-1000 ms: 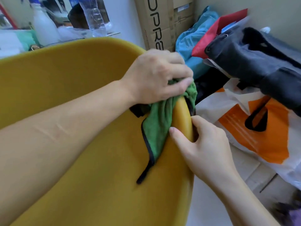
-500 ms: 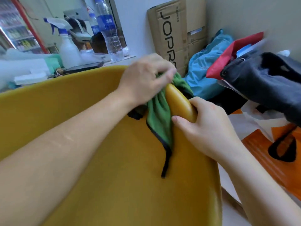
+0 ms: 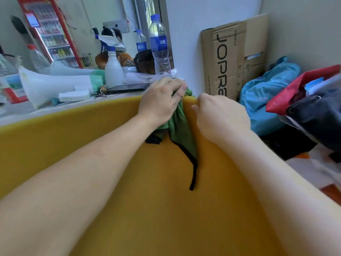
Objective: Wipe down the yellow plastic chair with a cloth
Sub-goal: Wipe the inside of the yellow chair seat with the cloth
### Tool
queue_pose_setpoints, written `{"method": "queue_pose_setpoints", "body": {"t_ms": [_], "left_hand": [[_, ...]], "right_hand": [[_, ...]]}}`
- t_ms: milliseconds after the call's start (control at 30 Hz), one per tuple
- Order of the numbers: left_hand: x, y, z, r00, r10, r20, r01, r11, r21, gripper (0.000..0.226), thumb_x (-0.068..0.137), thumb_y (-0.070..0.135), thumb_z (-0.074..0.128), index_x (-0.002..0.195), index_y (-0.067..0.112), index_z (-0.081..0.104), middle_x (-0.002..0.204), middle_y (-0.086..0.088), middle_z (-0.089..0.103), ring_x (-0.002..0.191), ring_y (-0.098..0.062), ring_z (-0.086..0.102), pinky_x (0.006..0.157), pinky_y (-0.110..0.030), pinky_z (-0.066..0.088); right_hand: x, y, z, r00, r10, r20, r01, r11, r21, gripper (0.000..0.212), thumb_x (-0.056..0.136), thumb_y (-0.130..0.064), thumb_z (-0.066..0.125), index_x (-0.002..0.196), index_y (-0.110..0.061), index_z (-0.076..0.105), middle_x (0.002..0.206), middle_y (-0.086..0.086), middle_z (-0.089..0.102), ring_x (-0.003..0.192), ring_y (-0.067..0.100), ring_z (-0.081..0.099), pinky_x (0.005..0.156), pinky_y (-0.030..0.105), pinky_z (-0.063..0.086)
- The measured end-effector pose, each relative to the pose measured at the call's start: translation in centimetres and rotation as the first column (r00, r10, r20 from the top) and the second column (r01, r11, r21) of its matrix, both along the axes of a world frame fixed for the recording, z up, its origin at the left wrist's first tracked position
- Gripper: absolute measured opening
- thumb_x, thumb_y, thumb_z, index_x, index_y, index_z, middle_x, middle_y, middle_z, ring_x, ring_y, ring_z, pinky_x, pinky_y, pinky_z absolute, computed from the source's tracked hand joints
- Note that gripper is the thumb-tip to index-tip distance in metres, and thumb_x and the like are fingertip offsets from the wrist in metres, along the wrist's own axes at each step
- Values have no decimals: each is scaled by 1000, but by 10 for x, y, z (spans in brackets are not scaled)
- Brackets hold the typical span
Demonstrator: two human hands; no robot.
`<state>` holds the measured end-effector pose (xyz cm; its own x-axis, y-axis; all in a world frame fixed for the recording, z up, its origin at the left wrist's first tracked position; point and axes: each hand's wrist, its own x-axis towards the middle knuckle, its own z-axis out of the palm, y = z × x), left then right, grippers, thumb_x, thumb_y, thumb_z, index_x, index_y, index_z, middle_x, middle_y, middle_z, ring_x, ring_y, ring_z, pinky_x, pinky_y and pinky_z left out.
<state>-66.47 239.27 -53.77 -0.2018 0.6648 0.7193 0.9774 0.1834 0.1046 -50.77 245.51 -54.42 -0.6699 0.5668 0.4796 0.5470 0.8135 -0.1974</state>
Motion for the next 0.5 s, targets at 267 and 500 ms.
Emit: {"method": "queue_pose_setpoints", "body": {"t_ms": [267, 500], "left_hand": [[-73, -59, 2, 900, 423, 102, -419, 906, -62, 35, 100, 39, 33, 115, 24, 61, 113, -11, 59, 107, -35, 49, 83, -39, 39], [-74, -75, -6, 900, 417, -126, -425, 904, -39, 34, 100, 35, 36, 129, 27, 53, 118, -14, 55, 106, -36, 52, 88, -43, 40]], "right_hand": [[-20, -1, 34, 992, -43, 120, 33, 996, 87, 17, 95, -26, 47, 100, -13, 57, 99, 10, 56, 86, 30, 50, 68, 36, 39], [-123, -40, -14, 999, 52, -8, -46, 942, 333, 25, 89, -28, 43, 97, -15, 63, 93, 12, 67, 87, 34, 60, 75, 40, 38]]}}
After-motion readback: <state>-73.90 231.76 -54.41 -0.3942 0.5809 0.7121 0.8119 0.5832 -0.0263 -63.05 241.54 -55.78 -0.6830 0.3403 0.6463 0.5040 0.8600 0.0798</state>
